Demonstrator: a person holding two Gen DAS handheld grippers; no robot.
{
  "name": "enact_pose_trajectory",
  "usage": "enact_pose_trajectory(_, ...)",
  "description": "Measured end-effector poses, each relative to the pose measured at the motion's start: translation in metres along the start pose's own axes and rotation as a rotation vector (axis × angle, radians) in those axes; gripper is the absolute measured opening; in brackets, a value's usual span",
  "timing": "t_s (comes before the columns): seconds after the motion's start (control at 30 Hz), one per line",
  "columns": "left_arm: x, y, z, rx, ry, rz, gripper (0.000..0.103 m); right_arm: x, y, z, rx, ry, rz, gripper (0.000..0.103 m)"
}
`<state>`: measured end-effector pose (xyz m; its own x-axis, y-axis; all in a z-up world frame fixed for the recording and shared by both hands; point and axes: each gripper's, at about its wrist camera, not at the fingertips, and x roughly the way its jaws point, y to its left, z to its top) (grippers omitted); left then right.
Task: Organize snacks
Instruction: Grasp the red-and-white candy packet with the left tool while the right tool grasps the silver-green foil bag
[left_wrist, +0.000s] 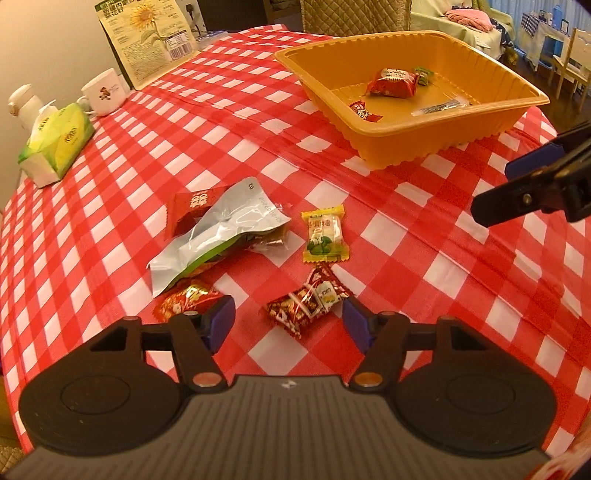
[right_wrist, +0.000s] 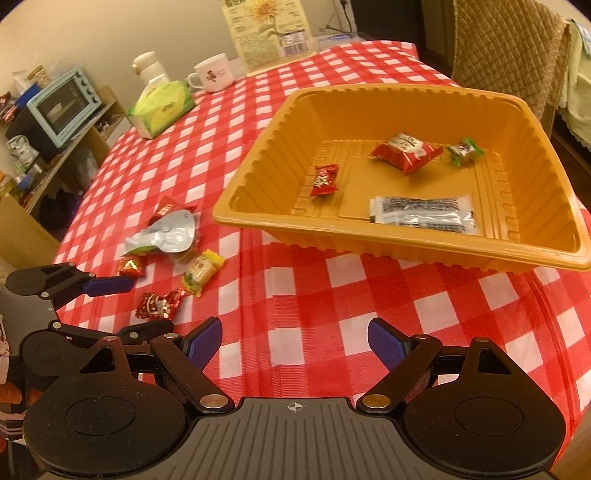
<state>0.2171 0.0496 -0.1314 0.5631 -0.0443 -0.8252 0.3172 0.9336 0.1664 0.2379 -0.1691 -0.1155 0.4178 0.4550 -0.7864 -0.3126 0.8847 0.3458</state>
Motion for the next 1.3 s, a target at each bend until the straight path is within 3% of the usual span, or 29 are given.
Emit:
enact_pose_trajectory(0.17, 0.004, 0.003, 0.006, -0.003, 0.0, -0.036, 0.053, 0.0, -0.003, 0.001, 0.015, 0.003, -0.016, 0.086)
enact_pose_trajectory(0.47, 0.005, 0.008, 0.006, -0.072, -0.003, -0.123, 0.023, 0.005, 0.005, 0.003, -0.004, 0.009, -0.001, 0.086)
enact_pose_trajectory(0.67, -0.002, 0.02, -0.002, -0.168, 0.002, -0.124, 0.02, 0.011, 0.024, 0.004, -0.085, 0.005, 0.039, 0.086)
enact_pose_trajectory(0.77, -0.014, 0.032, -0.01, -0.232, -0.002, -0.124, 0.019, 0.013, 0.039, 0.006, -0.155, 0.0, 0.073, 0.08)
enact_pose_trajectory(1.3, -0.072, 0.116, -0.06, -0.562, -0.057, 0.022, 0.019, 0.068, 0.129, 0.032, -0.7, -0.07, 0.218, 0.055)
